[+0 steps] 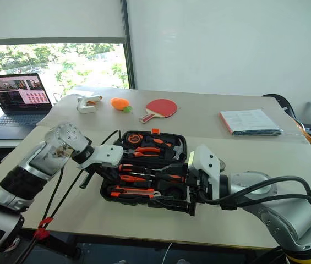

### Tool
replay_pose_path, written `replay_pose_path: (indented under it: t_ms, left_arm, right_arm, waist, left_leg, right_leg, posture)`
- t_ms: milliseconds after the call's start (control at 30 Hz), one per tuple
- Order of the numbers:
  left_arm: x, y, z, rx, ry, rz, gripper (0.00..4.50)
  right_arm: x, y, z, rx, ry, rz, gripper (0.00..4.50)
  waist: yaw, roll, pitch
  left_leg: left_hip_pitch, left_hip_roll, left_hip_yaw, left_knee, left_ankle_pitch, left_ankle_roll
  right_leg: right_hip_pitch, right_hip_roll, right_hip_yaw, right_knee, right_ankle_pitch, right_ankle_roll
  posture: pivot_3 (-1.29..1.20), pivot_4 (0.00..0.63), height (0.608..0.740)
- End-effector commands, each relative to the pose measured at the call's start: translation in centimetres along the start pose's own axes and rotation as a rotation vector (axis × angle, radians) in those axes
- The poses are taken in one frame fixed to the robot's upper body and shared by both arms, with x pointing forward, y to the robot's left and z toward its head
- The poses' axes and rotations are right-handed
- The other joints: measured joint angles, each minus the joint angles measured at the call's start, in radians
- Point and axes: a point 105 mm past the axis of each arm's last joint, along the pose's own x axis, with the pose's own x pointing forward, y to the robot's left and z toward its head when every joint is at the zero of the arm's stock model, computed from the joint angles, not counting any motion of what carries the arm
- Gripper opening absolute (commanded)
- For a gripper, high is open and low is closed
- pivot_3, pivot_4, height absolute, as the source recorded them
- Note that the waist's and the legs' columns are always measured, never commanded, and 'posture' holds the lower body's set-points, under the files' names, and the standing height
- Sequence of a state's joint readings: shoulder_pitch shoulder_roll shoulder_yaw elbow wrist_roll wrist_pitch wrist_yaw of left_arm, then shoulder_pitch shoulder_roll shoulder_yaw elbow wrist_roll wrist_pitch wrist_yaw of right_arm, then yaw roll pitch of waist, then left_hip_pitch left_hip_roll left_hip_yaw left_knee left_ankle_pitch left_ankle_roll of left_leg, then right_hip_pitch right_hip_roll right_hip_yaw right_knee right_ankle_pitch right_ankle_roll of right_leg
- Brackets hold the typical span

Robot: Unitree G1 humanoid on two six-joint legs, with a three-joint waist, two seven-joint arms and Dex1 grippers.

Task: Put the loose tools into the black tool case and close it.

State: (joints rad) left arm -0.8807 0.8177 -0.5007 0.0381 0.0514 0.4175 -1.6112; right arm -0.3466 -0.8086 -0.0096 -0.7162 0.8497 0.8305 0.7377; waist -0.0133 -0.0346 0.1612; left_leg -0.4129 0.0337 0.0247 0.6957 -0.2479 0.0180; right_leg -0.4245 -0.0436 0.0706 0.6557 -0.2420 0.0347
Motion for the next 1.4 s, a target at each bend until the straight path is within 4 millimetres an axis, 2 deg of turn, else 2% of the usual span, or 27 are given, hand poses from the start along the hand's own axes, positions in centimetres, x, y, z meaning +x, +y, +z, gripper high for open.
replay_pose_path:
  t_ms: [33,233,433,567,633,700,767,833,867,900,933,1000,1033,1100,1167,1233,1400]
  left_arm:
    - [0.7,-0.1,-0.6,0.063,0.068,0.012,0.03]
    - [2.9,-0.2,-1.7,0.083,0.106,0.01,0.03]
    - [2.8,0.1,-2.0,0.068,0.095,0.034,0.03]
    - [0.5,1.0,-0.5,0.013,-0.032,0.081,0.03]
    - [-1.1,2.0,0.8,0.006,-0.153,0.15,0.03]
    - [-3.0,3.2,2.0,-0.014,-0.286,0.237,0.03]
    - [-5.7,3.9,3.3,-0.061,-0.474,0.3,0.03]
    - [-8.0,3.5,4.4,-0.096,-0.637,0.287,0.53]
    - [-8.6,3.3,4.7,-0.104,-0.683,0.283,0.62]
    - [-9.3,3.1,4.8,-0.121,-0.719,0.273,1.1]
    - [-9.9,2.8,4.8,-0.146,-0.753,0.256,1.35]
    - [-10.6,2.4,5.0,-0.179,-0.799,0.227,2.12]
    - [-11.0,2.2,5.1,-0.191,-0.823,0.221,2.36]
    - [-11.4,1.9,5.4,-0.201,-0.845,0.212,3.07]
    - [-11.6,1.2,5.5,-0.19,-0.84,0.195,3.73]
    - [-11.5,0.9,5.6,-0.179,-0.826,0.204,4.46]
    - [-11.5,0.1,5.6,-0.16,-0.795,0.216,4.49]
  right_arm:
    - [-0.2,0.0,0.9,-0.028,-0.028,0.001,4.5]
    - [-0.2,0.0,1.0,-0.027,-0.03,-0.015,4.5]
    - [-0.7,-0.1,0.8,-0.023,-0.02,-0.035,4.5]
    - [-1.7,-0.3,0.7,-0.024,0.002,-0.072,4.5]
    - [-2.9,-0.5,0.4,-0.019,0.029,-0.109,4.5]
    - [-4.4,-1.0,-0.4,-0.014,0.076,-0.184,4.5]
    - [-6.9,-2.2,-1.5,0.011,0.126,-0.323,4.5]
    - [-9.7,-3.0,-2.5,0.059,0.158,-0.449,4.5]
    - [-10.7,-3.1,-2.9,0.078,0.165,-0.486,4.5]
    - [-12.1,-3.2,-3.5,0.104,0.187,-0.534,4.5]
    - [-13.7,-3.2,-4.3,0.133,0.216,-0.58,4.5]
    - [-15.9,-3.0,-5.2,0.162,0.261,-0.634,4.5]
    - [-16.9,-2.9,-5.6,0.172,0.285,-0.658,4.5]
    - [-18.4,-3.0,-6.0,0.182,0.316,-0.686,4.5]
    - [-19.1,-3.5,-6.1,0.178,0.339,-0.688,4.5]
    - [-18.9,-4.4,-5.8,0.151,0.355,-0.657,4.5]
    - [-16.2,-7.4,-5.1,0.083,0.355,-0.544,4.5]
  waist:
    - [0.0,0.0,0.0]
    - [0.004,0.0,0.0]
    - [0.008,0.003,-0.002]
    - [0.011,0.004,-0.002]
    - [0.01,0.003,-0.002]
    - [0.013,0.002,-0.001]
    - [0.012,0.002,-0.001]
    - [0.014,0.0,0.0]
    - [0.014,0.001,0.0]
    - [0.012,0.001,0.0]
    - [0.009,0.001,0.0]
    - [0.009,0.001,0.0]
    - [0.008,0.001,0.0]
    - [0.004,0.001,0.0]
    - [-0.002,0.001,0.0]
    - [-0.012,0.001,0.0]
    - [-0.031,0.001,0.0]
  left_leg:
    - [0.0,0.0,0.0,0.0,0.0,0.0]
    - [0.002,0.0,0.0,0.0,0.0,0.0]
    - [0.006,0.0,0.001,0.0,0.0,0.0]
    - [0.006,0.0,0.001,0.0,0.0,0.0]
    - [0.004,0.0,0.001,0.001,0.0,0.0]
    - [0.002,0.0,0.0,0.001,0.0,0.0]
    - [-0.001,0.0,0.0,0.001,0.0,0.0]
    - [-0.003,0.0,-0.001,0.0,0.0,0.001]
    - [-0.003,0.0,-0.001,0.0,0.0,0.001]
    - [-0.003,-0.001,-0.001,0.0,-0.001,0.001]
    - [-0.002,-0.001,-0.001,0.0,-0.001,0.002]
    - [-0.002,-0.001,-0.001,0.0,-0.001,0.002]
    - [-0.001,-0.001,-0.001,0.0,-0.001,0.002]
    - [0.0,-0.001,-0.001,0.0,-0.001,0.001]
    - [0.001,-0.001,-0.001,0.0,0.0,0.001]
    - [0.004,-0.001,0.0,0.0,0.0,0.0]
    - [0.008,0.0,0.002,-0.001,0.0,0.0]
  right_leg:
    - [0.0,0.0,0.0,0.0,0.0,0.0]
    - [0.001,0.0,0.0,0.0,0.0,0.0]
    - [0.006,0.0,0.0,0.0,0.0,0.0]
    - [0.005,0.0,0.001,0.001,0.0,0.0]
    - [0.003,0.0,0.001,0.001,0.0,0.0]
    - [0.002,0.0,0.0,0.0,0.0,0.0]
    - [0.0,0.0,0.0,-0.001,0.0,0.001]
    - [0.0,0.0,-0.001,-0.002,-0.001,0.001]
    - [0.0,0.0,-0.001,-0.002,-0.001,0.001]
    - [0.0,-0.001,-0.001,-0.002,-0.001,0.002]
    - [0.001,-0.001,0.0,-0.003,-0.001,0.002]
    - [0.001,-0.001,0.0,-0.003,-0.001,0.002]
    - [0.002,0.0,0.0,-0.003,-0.001,0.002]
    - [0.002,0.0,0.0,-0.002,-0.001,0.002]
    - [0.003,0.0,0.001,-0.002,-0.002,0.004]
    - [0.004,0.0,0.003,-0.002,-0.005,0.009]
    - [0.005,0.001,0.005,0.0,-0.005,0.008]
  posture:
    - [0.0,0.15,0.736]
    - [0.0,0.15,0.736]
    - [0.0,0.15,0.736]
    - [0.0,0.15,0.736]
    - [0.0,0.15,0.736]
    - [0.0,0.15,0.736]
    - [0.0,0.15,0.736]
    - [0.0,0.15,0.736]
    - [0.0,0.15,0.736]
    - [0.0,0.15,0.736]
    - [0.0,0.15,0.736]
    - [0.0,0.15,0.736]
    - [0.0,0.15,0.736]
    - [0.0,0.15,0.736]
    - [0.0,0.15,0.736]
    - [0.0,0.15,0.736]
    - [0.0,0.15,0.736]
